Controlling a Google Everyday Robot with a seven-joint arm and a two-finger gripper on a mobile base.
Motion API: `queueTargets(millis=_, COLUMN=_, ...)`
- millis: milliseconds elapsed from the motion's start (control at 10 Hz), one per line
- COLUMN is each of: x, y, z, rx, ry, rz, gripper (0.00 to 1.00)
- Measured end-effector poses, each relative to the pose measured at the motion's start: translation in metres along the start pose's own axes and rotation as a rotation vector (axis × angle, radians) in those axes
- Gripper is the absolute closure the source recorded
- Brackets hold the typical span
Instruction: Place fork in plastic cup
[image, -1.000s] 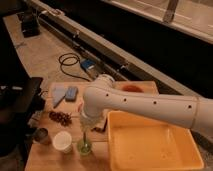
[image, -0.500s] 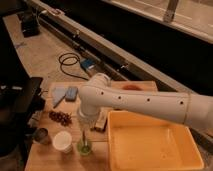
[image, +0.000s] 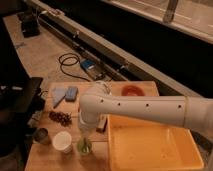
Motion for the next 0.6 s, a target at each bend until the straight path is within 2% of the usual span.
queueTargets(millis=300, x=-0.016, y=-0.002, z=0.017, rx=0.013, ry=-0.007, rz=-0.006, gripper=1.0)
queueTargets(millis=600, x=-0.025, y=-0.004, z=0.028, rx=0.032, ry=0.01, rz=-0.008, gripper=1.0)
